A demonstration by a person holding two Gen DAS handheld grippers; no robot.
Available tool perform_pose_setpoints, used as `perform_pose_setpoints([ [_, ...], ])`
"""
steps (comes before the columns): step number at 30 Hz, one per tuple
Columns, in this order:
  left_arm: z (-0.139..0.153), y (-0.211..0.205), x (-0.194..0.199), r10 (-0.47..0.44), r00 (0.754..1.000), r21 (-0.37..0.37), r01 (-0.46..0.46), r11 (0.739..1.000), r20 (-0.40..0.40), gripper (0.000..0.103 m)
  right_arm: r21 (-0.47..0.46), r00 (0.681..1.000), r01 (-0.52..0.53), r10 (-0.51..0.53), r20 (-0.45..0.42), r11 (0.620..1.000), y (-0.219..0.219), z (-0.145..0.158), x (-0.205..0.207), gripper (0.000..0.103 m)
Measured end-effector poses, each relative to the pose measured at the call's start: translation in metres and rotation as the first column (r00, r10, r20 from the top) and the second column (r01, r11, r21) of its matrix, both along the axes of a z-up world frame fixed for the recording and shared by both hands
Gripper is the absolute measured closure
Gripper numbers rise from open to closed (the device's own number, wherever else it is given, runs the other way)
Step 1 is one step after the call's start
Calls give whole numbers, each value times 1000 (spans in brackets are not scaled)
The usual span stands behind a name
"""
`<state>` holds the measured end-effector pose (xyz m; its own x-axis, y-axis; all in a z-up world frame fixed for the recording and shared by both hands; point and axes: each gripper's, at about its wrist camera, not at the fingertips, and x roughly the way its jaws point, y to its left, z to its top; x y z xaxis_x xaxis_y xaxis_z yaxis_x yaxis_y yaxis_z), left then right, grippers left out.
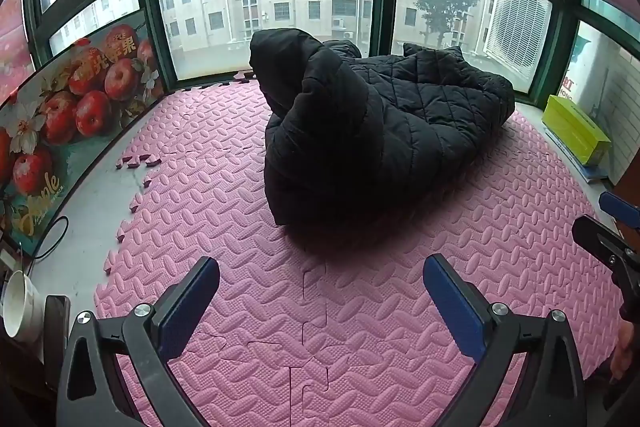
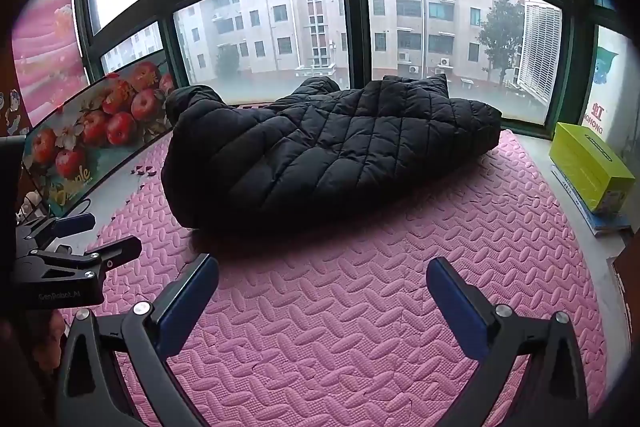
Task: Fold large clothes
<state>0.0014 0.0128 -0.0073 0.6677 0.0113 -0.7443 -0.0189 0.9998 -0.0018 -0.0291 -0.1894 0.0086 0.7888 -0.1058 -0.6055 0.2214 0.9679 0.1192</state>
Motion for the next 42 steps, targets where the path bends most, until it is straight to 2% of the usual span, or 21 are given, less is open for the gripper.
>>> perform_pose_setpoints([
  [10, -7, -7, 2, -4, 1000, 23, 4, 1000, -23, 0, 15, 1000, 3, -3, -8, 1000, -1, -2, 0, 0],
  [42, -10, -9, 5, -7, 999, 12, 8, 1000, -48, 0, 21, 1000, -7, 7, -11, 1000, 0, 0, 1, 0],
])
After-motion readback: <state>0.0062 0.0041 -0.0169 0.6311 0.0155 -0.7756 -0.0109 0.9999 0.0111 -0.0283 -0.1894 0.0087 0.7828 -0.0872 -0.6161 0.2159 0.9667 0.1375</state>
